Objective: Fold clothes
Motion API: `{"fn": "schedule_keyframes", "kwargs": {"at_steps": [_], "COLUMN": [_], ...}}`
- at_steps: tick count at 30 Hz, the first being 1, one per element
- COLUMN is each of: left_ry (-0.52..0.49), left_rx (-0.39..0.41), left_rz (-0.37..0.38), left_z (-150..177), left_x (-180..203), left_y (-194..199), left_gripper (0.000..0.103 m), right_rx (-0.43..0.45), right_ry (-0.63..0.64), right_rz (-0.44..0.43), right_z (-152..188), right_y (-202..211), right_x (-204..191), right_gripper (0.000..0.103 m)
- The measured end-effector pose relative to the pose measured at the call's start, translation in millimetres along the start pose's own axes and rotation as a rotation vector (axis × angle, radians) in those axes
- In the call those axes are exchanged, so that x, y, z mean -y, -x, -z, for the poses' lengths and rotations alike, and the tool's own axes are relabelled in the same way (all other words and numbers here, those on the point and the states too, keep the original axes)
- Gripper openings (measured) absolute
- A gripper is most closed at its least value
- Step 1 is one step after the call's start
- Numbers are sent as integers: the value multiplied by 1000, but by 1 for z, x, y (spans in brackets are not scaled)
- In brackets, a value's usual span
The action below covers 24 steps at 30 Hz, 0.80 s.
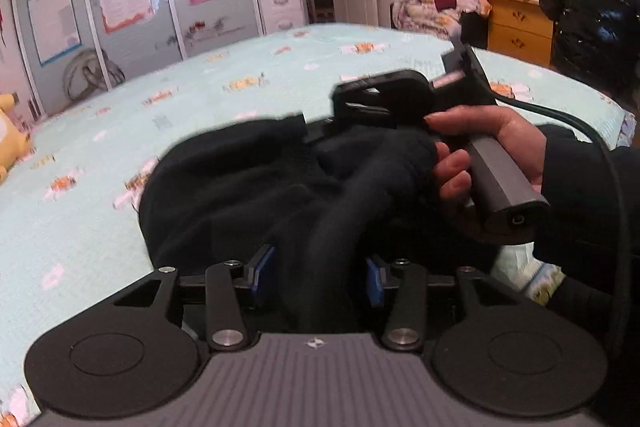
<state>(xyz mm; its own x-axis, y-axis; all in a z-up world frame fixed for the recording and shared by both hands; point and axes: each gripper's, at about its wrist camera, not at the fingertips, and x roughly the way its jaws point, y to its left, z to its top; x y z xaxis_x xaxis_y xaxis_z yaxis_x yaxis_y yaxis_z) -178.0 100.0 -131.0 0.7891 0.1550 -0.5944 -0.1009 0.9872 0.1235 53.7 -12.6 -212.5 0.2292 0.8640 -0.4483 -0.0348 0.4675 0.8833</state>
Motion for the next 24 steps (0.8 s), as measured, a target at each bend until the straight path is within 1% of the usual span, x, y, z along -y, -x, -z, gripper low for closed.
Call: {"fn": "schedule_keyframes", "kwargs": {"at_steps": [3,5,7,8,9,11,13,15,16,18,21,24], "left_ry": [11,11,11,10,3,-30,-59,-44,-18,48,99,98], "left_rx": [-52,-94,-136,-154,-158,-133,-99,-76,-68,-56,-48,-40], "left_rz": [11,14,17,14,2,-31,-64,-83,-85,-78,-61,-69], "left_z": [15,27,38,45,51,62,69,75,78,83,86,88], "left_x": [1,3,5,6,9,16,21,20,16,8,0,2], "left_y": [-9,-18,-26,-31,-35,-39,-38,-36,-37,-37,-35,-32], "left_gripper": [49,50,55,57,60,64,68,72,75,78,78,79], "right_rx": [-10,-6,-1,5,14,32,50,70,81,103,127,149], "right_ry": [93,112,122,143,173,232,292,357,394,471,566,655], "right_rz": [-4,-28,-56,-63,-67,-74,-81,-53,-28,27,126,237], "right_z": [24,37,50,55,60,71,81,89,92,98,111,127], "right_y": [6,18,31,36,39,46,53,58,59,60,66,81], "right_x": [0,13,29,33,37,43,50,48,45,37,23,6], "right_gripper": [73,72,71,63,51,39,36,35,35,36,38,39]}}
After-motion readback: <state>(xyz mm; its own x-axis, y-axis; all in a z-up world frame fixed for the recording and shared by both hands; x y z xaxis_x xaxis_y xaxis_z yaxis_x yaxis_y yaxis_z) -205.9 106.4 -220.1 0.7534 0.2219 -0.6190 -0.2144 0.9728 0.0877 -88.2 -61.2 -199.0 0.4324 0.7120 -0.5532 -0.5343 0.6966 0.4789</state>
